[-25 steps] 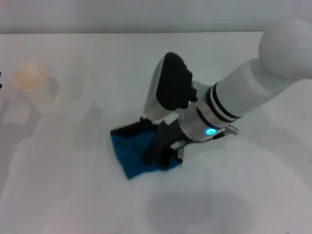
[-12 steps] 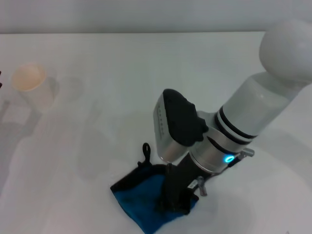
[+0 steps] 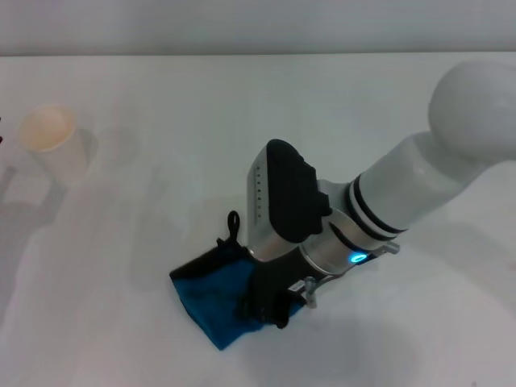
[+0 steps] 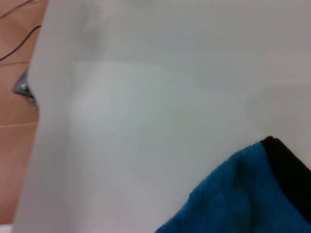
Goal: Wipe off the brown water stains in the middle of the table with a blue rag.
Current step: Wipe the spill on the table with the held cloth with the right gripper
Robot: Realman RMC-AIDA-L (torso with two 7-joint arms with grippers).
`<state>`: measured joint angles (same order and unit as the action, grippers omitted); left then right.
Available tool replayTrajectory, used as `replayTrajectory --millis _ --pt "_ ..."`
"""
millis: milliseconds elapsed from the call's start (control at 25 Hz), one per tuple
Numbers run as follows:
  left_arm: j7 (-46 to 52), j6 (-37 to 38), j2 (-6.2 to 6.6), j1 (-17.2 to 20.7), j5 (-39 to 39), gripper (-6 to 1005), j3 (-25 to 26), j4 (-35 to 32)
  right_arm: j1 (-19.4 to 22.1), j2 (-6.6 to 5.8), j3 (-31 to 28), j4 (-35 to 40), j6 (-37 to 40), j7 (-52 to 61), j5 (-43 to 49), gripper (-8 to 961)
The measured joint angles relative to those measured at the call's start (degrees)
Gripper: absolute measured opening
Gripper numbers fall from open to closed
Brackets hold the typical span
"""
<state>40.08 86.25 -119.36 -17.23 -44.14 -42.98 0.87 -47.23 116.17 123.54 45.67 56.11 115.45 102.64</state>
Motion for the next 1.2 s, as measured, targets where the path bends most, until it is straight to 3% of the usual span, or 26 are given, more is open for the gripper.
replayTrajectory --millis 240,1200 --pt "0.0 -0.03 0.0 -0.04 0.06 890 0.0 0.0 0.02 0.01 4.31 0.04 -7.04 0.01 -2.7 40" --pt "0.67 -0.38 0.01 -0.72 0.72 890 0.09 0.1 -0.96 0.0 6.4 -5.57 -25.43 0.46 -4.82 41"
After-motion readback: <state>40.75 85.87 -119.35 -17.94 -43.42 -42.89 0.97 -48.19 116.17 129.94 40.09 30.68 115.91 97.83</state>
